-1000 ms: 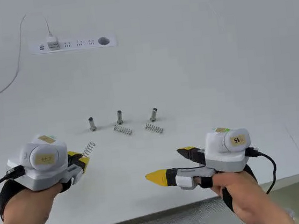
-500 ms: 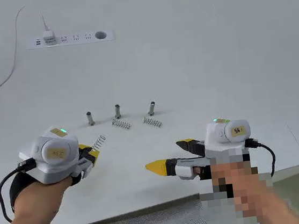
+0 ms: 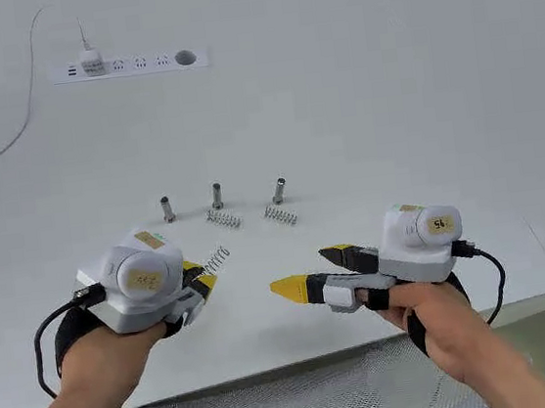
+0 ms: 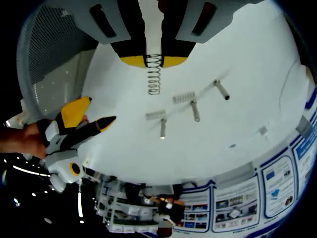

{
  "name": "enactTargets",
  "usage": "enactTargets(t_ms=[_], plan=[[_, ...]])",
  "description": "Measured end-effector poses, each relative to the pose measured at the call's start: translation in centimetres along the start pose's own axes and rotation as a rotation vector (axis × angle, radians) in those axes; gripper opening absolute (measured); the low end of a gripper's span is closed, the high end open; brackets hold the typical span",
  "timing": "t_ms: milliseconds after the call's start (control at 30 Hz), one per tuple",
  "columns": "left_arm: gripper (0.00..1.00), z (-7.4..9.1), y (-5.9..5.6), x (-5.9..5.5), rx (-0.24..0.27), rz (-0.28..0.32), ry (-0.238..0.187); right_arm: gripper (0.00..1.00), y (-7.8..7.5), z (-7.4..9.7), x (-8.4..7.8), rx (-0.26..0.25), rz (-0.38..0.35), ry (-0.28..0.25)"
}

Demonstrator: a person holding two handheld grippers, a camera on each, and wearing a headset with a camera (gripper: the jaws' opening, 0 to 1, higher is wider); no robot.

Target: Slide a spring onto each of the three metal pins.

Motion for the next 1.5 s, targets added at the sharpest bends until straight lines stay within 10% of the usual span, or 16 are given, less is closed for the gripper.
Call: enactTargets(t_ms=[1500], plan=[[0.10, -1.0, -4.6, 2.6, -0.104, -0.185, -0.019, 0.31, 1.3, -1.6, 0.5, 0.149, -0.120, -0.044]])
Point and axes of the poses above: the centre of the closed fingertips' face, and the gripper's own axes: z roughly backward along the fingers, y roughly to its left, x roughly out of its top, the point moved 9 cm from there along z, roughly backward along the fingers, and after that the axes turned 10 degrees about y, right-handed, at the moved point
